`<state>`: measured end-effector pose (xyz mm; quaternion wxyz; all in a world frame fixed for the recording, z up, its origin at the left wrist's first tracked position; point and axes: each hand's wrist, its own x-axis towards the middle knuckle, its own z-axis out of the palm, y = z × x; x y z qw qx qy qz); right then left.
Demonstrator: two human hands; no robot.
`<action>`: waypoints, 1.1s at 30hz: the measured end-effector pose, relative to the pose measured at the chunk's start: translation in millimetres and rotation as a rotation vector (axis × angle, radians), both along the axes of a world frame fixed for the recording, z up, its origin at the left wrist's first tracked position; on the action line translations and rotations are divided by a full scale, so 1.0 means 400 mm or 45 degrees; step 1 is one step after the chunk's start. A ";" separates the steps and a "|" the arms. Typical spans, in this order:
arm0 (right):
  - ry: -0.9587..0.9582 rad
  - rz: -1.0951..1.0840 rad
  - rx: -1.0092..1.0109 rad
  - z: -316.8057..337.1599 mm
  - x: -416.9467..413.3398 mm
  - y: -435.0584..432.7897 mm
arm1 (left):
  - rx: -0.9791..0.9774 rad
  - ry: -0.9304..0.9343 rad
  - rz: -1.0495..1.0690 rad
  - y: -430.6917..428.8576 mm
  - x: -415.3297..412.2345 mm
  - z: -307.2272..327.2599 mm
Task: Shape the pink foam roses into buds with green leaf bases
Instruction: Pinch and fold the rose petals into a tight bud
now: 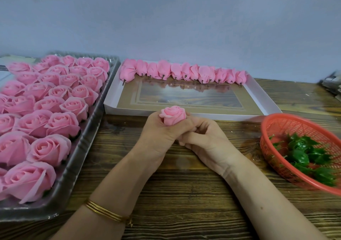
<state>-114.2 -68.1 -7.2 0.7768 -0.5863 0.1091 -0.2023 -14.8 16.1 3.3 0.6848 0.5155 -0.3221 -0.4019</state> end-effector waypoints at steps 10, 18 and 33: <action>0.104 0.046 0.150 -0.002 -0.001 -0.007 | 0.048 0.041 0.035 -0.001 0.005 -0.008; 0.094 -0.137 -0.042 -0.009 0.007 0.005 | 0.010 -0.044 0.128 -0.009 0.006 -0.025; 0.083 -0.068 0.103 -0.006 0.006 0.003 | 0.035 0.082 0.054 -0.006 0.002 -0.007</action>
